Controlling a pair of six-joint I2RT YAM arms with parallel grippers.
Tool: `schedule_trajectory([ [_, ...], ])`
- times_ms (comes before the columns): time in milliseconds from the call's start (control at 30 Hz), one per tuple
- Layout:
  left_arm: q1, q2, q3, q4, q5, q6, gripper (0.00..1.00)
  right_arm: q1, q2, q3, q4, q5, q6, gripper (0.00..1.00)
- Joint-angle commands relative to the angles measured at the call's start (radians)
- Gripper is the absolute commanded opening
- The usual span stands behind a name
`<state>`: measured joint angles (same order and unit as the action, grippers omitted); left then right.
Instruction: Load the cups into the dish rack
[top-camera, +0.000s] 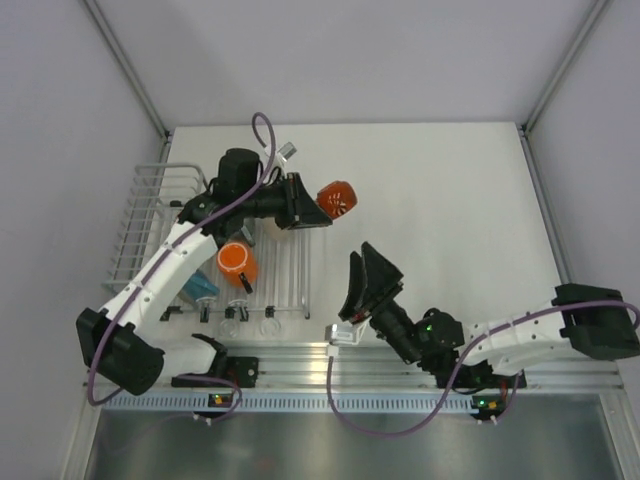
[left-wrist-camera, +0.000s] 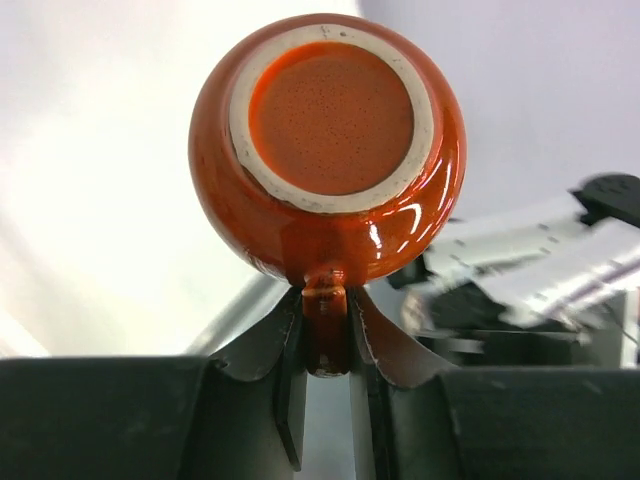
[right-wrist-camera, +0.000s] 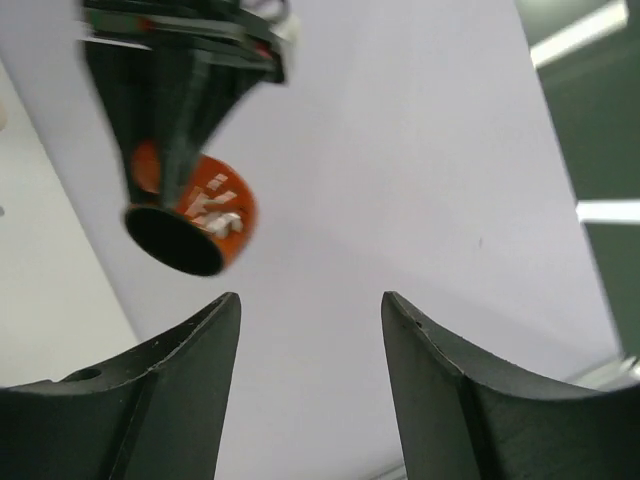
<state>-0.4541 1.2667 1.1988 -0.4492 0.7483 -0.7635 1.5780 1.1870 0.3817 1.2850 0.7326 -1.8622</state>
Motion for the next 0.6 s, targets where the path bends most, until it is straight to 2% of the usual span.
schedule_trajectory([
  [0, 0.005, -0.084, 0.044, -0.118, -0.280, 0.162, 0.00, 0.013, -0.133, 0.114, 0.421, 0.209, 0.318, 0.59],
  [67, 0.005, -0.124, 0.009, -0.129, -0.410, 0.174, 0.00, -0.006, -0.217, 0.106, 0.410, 0.296, 0.493, 0.58],
  [133, 0.002, -0.188, -0.037, -0.137, -0.490, 0.181, 0.00, -0.021, -0.294, 0.091, 0.369, 0.345, 0.605, 0.59],
  [167, -0.004, -0.207, -0.051, -0.150, -0.582, 0.181, 0.00, -0.026, -0.317, 0.080, 0.344, 0.361, 0.644, 0.59],
  [200, -0.011, -0.225, -0.065, -0.158, -0.614, 0.184, 0.00, -0.051, -0.341, 0.079, 0.303, 0.378, 0.687, 0.61],
  [267, -0.040, -0.263, -0.079, -0.184, -0.734, 0.196, 0.00, -0.094, -0.406, 0.104, 0.092, 0.442, 0.858, 0.62],
  [300, -0.052, -0.270, -0.080, -0.215, -0.789, 0.197, 0.00, -0.148, -0.427, 0.124, -0.018, 0.464, 0.939, 0.62],
  [333, -0.069, -0.276, -0.082, -0.229, -0.822, 0.201, 0.00, -0.179, -0.469, 0.147, -0.344, 0.478, 1.156, 0.62],
  [367, -0.108, -0.280, -0.079, -0.241, -0.858, 0.198, 0.00, -0.209, -0.489, 0.225, -0.553, 0.462, 1.301, 0.62],
  [400, -0.159, -0.280, -0.079, -0.262, -0.947, 0.187, 0.00, -0.287, -0.506, 0.320, -0.941, 0.371, 1.595, 0.63],
  [433, -0.159, -0.280, -0.080, -0.269, -0.984, 0.181, 0.00, -0.341, -0.501, 0.321, -0.944, 0.319, 1.714, 0.63],
  [467, -0.214, -0.282, -0.087, -0.276, -1.033, 0.175, 0.00, -0.395, -0.492, 0.389, -1.143, 0.276, 1.801, 0.63],
  [500, -0.239, -0.283, -0.094, -0.285, -1.103, 0.162, 0.00, -0.502, -0.477, 0.420, -1.237, 0.234, 1.863, 0.63],
  [533, -0.262, -0.288, -0.105, -0.287, -1.133, 0.145, 0.00, -0.553, -0.436, 0.445, -1.285, 0.140, 1.970, 0.63],
  [567, -0.296, -0.293, -0.117, -0.289, -1.159, 0.132, 0.00, -0.597, -0.409, 0.492, -1.406, 0.089, 2.001, 0.63],
])
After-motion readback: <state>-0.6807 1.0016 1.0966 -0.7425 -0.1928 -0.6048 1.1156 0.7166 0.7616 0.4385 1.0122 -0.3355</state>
